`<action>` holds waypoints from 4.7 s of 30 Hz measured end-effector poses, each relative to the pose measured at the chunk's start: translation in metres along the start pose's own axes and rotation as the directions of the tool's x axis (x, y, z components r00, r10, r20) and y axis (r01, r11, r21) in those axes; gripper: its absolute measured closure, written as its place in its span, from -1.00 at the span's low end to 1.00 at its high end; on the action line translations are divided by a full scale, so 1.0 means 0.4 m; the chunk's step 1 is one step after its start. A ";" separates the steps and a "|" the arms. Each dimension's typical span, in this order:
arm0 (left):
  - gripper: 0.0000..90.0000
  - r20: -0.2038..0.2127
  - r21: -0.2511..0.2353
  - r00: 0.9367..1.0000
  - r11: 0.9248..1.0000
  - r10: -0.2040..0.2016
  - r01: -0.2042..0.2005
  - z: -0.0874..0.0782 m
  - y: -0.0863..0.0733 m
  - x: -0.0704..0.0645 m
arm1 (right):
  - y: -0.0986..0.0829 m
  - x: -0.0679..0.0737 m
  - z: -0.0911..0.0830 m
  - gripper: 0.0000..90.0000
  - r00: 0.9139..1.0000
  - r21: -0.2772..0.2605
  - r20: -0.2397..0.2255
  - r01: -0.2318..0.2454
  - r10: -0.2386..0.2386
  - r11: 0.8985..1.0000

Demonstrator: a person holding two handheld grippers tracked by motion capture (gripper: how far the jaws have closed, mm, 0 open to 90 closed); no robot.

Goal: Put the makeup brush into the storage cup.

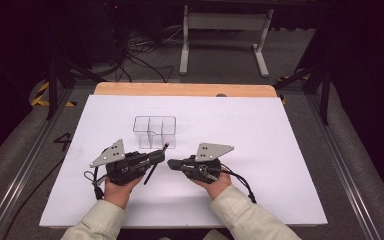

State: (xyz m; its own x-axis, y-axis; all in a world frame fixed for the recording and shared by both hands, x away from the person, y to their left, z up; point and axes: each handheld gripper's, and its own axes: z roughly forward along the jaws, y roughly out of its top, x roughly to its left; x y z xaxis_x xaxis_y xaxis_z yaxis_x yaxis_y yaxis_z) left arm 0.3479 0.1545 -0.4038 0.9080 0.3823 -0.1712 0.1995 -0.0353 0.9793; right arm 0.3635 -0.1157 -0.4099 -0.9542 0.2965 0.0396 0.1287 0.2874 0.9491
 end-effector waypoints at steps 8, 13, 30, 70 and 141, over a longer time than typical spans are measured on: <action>0.85 -0.038 0.009 0.999 1.000 0.024 -0.024 -0.009 0.010 0.014 | -0.009 -0.006 -0.030 0.79 1.000 0.015 0.022 0.003 -0.003 1.000; 0.85 -0.079 0.023 0.996 0.999 0.044 -0.043 -0.014 0.019 0.030 | -0.017 -0.019 -0.067 0.66 0.999 0.016 0.054 0.000 0.000 1.000; 0.85 -0.138 0.028 0.987 0.996 0.088 -0.084 -0.011 0.095 0.079 | -0.045 -0.061 -0.208 -0.10 0.983 -0.008 0.177 -0.050 0.050 0.999; 0.85 -0.258 -0.018 0.960 0.993 0.106 -0.115 0.052 0.193 0.194 | -0.148 -0.083 -0.344 -0.99 0.936 -0.044 0.332 -0.110 0.118 0.993; 0.84 -0.378 0.000 0.924 0.998 0.052 -0.057 0.162 0.110 0.258 | -0.170 -0.072 -0.362 -0.97 0.948 -0.097 0.274 -0.141 0.162 0.985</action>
State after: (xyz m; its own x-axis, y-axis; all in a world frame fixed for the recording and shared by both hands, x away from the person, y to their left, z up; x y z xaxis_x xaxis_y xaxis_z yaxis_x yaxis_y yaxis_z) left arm 0.4745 0.1326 -0.3853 0.7101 0.7010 -0.0659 0.1477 -0.0569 0.9874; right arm 0.3430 -0.2755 -0.4302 -0.8095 0.5775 0.1060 0.2351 0.1533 0.9598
